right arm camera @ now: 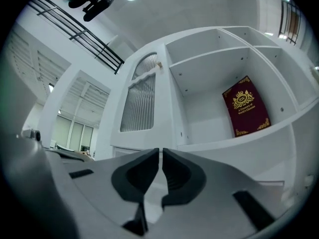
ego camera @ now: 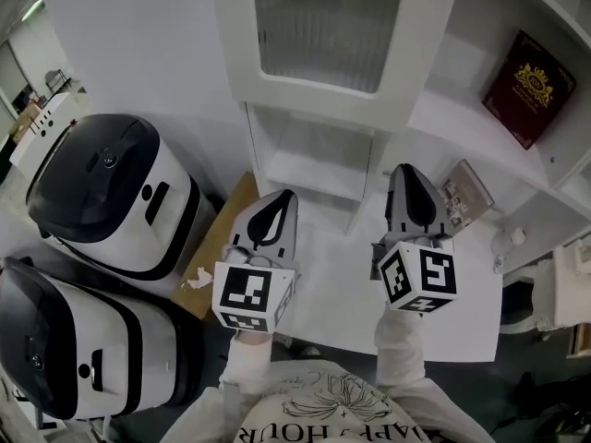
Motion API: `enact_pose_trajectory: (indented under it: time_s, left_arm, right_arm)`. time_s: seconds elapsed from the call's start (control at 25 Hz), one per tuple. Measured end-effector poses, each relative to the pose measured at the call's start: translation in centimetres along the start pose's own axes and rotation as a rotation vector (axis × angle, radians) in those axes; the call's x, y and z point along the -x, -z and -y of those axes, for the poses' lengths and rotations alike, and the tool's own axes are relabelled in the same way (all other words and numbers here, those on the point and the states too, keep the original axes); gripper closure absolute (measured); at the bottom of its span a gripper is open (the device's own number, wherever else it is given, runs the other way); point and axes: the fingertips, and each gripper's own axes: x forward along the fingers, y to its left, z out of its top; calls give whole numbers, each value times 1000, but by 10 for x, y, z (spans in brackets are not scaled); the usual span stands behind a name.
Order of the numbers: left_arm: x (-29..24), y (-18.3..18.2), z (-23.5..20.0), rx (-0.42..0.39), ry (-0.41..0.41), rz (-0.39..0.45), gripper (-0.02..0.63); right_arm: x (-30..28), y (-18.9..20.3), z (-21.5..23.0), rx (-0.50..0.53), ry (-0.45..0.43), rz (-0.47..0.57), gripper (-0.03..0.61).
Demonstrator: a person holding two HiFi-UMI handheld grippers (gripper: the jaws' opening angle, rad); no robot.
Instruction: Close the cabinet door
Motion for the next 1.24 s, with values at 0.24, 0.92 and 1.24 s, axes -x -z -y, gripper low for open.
enact_pose_trajectory:
  time_s: [0.24, 0.92, 1.24]
  left_arm:
    - [-1, -7, 4, 8, 46, 17, 609]
    - [13, -13, -9, 14, 89, 36, 609]
    - [19, -12, -12, 25, 104, 40, 609]
  right_arm:
    - [15, 2, -6, -2, 37, -15, 568]
    - [41, 11, -21, 8, 146, -59, 569]
    - [49, 11, -27, 24, 170, -62, 569]
